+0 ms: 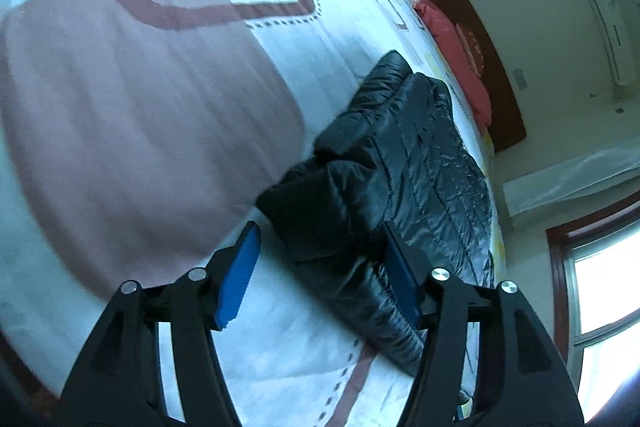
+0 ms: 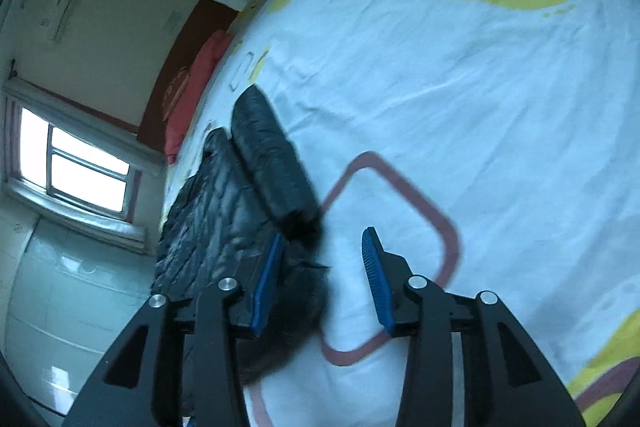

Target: Fold large clothes

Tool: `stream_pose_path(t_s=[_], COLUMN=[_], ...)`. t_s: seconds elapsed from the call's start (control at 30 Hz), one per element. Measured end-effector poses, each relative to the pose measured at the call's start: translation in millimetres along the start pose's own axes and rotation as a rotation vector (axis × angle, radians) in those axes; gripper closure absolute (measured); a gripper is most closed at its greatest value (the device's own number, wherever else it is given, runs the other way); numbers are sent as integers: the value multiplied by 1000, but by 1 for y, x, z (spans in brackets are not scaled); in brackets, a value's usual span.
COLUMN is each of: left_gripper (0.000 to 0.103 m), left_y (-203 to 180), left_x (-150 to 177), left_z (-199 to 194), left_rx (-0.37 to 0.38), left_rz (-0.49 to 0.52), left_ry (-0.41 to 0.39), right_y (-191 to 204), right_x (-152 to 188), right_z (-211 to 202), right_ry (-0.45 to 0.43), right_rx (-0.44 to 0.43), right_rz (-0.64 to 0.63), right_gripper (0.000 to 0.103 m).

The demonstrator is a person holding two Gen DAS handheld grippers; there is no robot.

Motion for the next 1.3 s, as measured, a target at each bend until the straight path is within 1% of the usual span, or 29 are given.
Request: stream_pose_path(t_s=[0.1, 0.17, 0.27, 0.33, 0.4, 0.43, 0.47, 0.53, 0.6, 0.7, 0.77, 0.8, 0.83, 0.93, 0.97, 1.0, 1.03, 1.1, 1.17, 1.2, 1.27, 1.3], left_gripper=[42, 44, 46, 47, 48, 48, 48, 48, 48, 49, 50, 51, 52, 56, 58, 59, 60, 61, 61, 66, 77, 77], left_y=[4, 11, 13, 2, -18, -31, -52, -85, -114, -154, -177, -185, -197, -209, -211, -211, -210, -207, -203, -205, -212, -217], left_x=[-3, -6, -8, -8, -3, 0, 7, 20, 31, 45, 51, 52, 53, 59, 58, 58, 59, 61, 62, 63, 64, 61], left_z=[-15, -26, -42, -53, -61, -63, -64, -57, -42, -13, 6, 13, 22, 40, 51, 60, 68, 78, 81, 80, 71, 65], left_rx=[-62, -160, -272, -330, -356, -362, -366, -364, -332, -324, -341, -352, -378, -441, -469, -481, -495, -495, -492, -495, -480, -465], left_rz=[58, 118, 222, 325, 413, 460, 536, 641, 701, 772, 811, 829, 859, 910, 929, 935, 942, 944, 939, 952, 965, 950], left_ry=[-24, -60, -114, -172, -229, -257, -296, -318, -300, -270, -265, -275, -301, -345, -337, -321, -313, -301, -303, -308, -318, -328], right_y=[2, 6, 26, 46, 66, 80, 91, 116, 138, 159, 173, 182, 187, 202, 202, 198, 187, 178, 179, 181, 193, 199], right_x=[-8, -8, -3, 6, 18, 26, 34, 51, 67, 80, 89, 92, 95, 107, 111, 115, 121, 125, 124, 122, 113, 108], right_z=[-10, -13, -9, 1, 13, 22, 31, 53, 79, 109, 132, 144, 151, 176, 183, 191, 206, 213, 212, 211, 208, 206], right_ry=[-16, -4, 17, 45, 72, 89, 106, 157, 208, 250, 277, 283, 284, 293, 302, 321, 361, 363, 371, 378, 367, 350], right_rx=[73, 100, 136, 145, 156, 159, 165, 166, 167, 161, 156, 156, 158, 177, 191, 218, 261, 279, 294, 294, 259, 240], right_rz=[-61, -118, -238, -325, -416, -480, -531, -639, -726, -793, -823, -841, -857, -922, -934, -948, -960, -978, -981, -974, -941, -933], right_gripper=[61, 61, 61, 61, 61, 61, 61, 61, 61, 61, 61, 61, 61, 61, 61, 61, 61, 61, 61, 61, 61, 61])
Point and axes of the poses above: each gripper's, at about its wrist camera, not at the fingertips, and z roughly the way its jaws point, y to its left, x to its underside, the point moved 7 cm from there along z, roughly the way its jaws point, and after that the axes turned 13 degrees about -x, right-handed, at the moved point
